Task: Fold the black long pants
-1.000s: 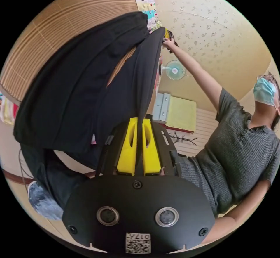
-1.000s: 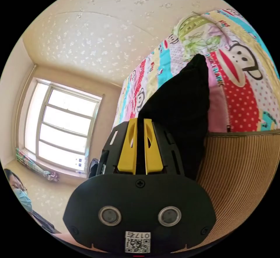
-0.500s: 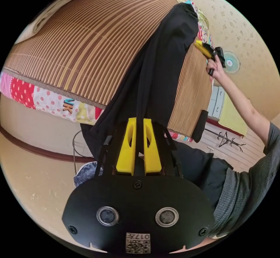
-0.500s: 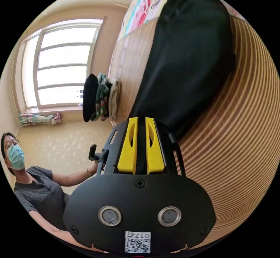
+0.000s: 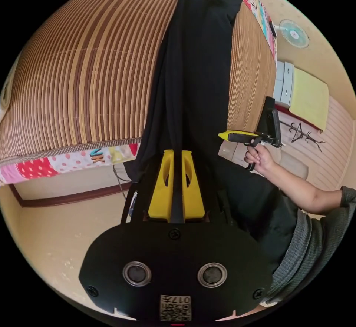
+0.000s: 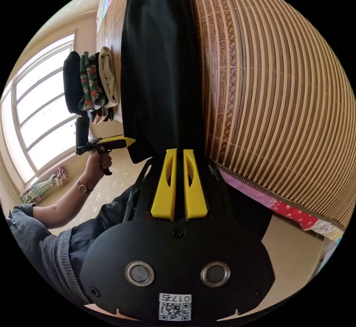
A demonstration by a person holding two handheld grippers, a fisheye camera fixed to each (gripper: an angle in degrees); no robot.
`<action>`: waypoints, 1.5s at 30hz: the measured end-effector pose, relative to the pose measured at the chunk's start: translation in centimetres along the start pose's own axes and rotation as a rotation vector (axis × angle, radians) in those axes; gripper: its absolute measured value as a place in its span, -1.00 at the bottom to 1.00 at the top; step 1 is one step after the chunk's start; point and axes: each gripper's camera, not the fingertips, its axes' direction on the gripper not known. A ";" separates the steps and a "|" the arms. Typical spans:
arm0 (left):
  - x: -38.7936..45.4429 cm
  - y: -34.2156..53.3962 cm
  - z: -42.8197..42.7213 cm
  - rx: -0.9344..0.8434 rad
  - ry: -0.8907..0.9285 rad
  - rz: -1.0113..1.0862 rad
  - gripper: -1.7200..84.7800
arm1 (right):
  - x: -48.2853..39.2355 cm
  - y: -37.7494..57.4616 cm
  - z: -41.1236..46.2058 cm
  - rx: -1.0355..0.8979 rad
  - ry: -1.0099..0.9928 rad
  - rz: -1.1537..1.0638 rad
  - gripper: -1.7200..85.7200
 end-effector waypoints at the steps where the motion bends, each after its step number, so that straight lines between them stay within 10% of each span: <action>1: 0.3 -0.1 -0.2 -0.016 0.010 0.027 -0.88 | -0.8 0.3 -0.3 0.003 0.005 -0.018 -0.89; 17: -1.3 -0.2 2.1 -0.325 -0.063 0.056 -0.85 | -2.9 4.4 1.1 0.169 0.096 0.130 -0.89; 26: 2.0 -5.2 -2.2 0.034 -0.025 0.063 -0.73 | -2.6 0.7 -5.3 0.391 -0.013 0.153 -0.78; 45: 3.4 1.2 4.5 -0.139 0.039 0.220 -0.75 | -2.4 -1.3 0.9 0.179 -0.019 0.150 -0.84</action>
